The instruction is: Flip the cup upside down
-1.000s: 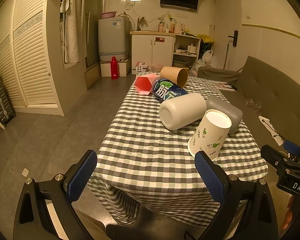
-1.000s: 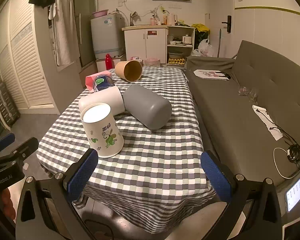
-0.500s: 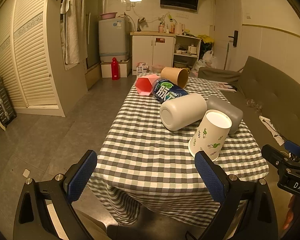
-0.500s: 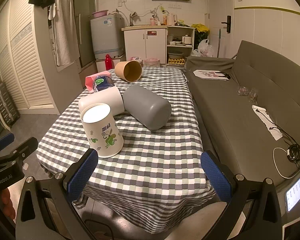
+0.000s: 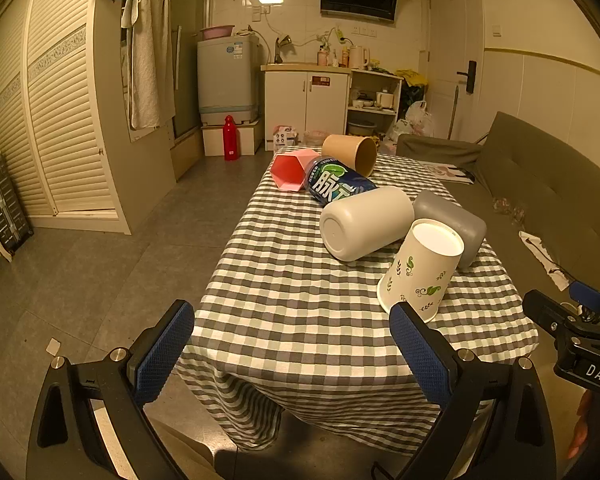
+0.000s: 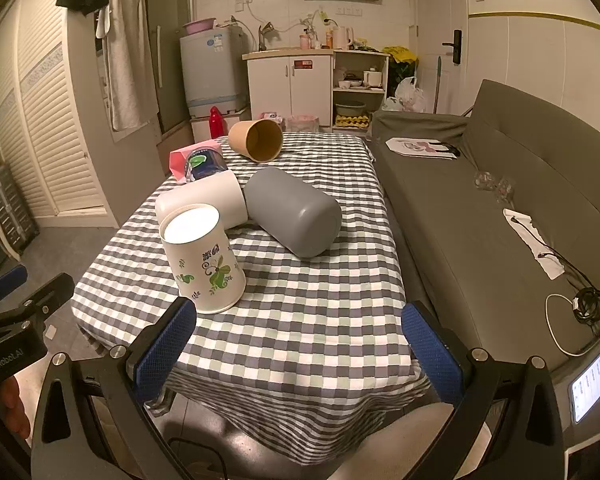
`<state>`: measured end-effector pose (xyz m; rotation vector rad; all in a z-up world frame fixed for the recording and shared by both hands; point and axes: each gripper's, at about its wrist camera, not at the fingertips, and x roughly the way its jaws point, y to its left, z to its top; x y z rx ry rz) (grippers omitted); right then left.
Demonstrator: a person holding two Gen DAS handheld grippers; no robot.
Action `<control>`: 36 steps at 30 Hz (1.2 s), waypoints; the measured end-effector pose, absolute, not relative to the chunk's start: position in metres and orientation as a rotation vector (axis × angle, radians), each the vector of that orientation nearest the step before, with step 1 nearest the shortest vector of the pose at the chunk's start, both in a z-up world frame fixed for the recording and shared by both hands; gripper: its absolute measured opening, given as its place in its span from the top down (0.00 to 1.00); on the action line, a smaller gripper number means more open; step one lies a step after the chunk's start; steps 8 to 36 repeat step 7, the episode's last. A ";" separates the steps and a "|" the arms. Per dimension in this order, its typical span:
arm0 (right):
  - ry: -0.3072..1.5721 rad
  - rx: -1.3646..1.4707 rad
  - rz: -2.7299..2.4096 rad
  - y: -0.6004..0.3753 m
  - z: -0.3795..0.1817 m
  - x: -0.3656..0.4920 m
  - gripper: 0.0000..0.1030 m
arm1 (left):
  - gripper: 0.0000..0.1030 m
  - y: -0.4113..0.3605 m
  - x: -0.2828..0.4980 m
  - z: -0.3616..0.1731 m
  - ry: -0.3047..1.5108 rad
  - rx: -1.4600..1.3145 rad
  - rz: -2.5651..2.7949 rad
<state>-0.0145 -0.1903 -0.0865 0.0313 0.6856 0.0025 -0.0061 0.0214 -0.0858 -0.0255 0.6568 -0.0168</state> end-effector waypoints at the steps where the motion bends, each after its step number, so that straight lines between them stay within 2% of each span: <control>1: 0.687 0.031 0.002 -0.191 -0.087 -0.015 0.00 | 0.02 0.021 -0.006 -0.086 0.658 -0.026 -0.017; 36: 0.693 0.031 -0.002 -0.192 -0.088 -0.015 0.00 | 0.02 0.028 -0.006 -0.085 0.656 -0.032 -0.015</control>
